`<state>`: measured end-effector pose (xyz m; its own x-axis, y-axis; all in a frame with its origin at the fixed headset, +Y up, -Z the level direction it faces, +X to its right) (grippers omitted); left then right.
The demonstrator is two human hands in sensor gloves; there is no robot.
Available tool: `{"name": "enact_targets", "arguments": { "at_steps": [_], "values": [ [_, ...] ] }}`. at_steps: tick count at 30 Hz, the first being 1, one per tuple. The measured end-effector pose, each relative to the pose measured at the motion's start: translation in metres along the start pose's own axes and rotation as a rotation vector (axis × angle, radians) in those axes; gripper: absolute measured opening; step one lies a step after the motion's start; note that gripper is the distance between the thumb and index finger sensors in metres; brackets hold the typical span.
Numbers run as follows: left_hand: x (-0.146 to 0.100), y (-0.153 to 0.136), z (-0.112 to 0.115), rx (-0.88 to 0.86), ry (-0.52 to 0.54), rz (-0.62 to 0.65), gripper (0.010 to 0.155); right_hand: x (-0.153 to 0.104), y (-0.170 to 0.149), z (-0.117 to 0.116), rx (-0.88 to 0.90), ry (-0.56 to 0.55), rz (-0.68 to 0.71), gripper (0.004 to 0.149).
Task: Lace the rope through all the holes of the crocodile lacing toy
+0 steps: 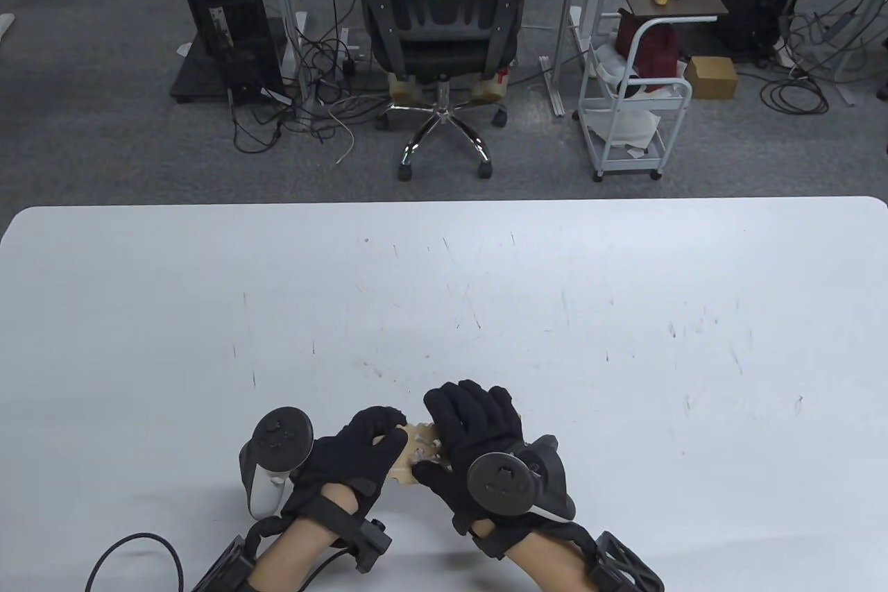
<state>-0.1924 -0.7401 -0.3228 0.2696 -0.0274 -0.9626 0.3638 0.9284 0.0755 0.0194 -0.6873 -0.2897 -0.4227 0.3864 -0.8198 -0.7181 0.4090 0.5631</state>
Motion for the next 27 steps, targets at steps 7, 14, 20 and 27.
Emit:
{"name": "enact_targets", "arguments": {
  "at_steps": [7,14,20,27],
  "values": [
    [0.0,-0.002,-0.009,-0.027,0.026,-0.011,0.053,-0.001,-0.005,0.007,0.038,-0.03,-0.013,0.088],
    [0.0,-0.004,-0.017,-0.049,0.048,-0.019,0.053,-0.002,-0.025,0.024,0.099,-0.098,-0.087,0.082],
    [-0.001,-0.004,-0.025,-0.076,0.067,-0.021,0.053,-0.004,-0.054,0.042,0.186,-0.169,-0.198,0.078],
    [-0.003,-0.003,-0.033,-0.114,0.079,-0.015,0.053,-0.008,-0.083,0.057,0.292,-0.238,-0.307,0.072]
  ]
}}
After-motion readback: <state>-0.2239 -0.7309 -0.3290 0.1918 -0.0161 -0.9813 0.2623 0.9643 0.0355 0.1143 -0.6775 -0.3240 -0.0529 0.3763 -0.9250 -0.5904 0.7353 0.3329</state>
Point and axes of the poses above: the tracker on the back of each hand, its own y axis roughly to the thumb side, its own x axis roughly from the wrist to the fingertips, z = x × y, the point moved 3 cm from there along x, roughly from the wrist to the fingertips
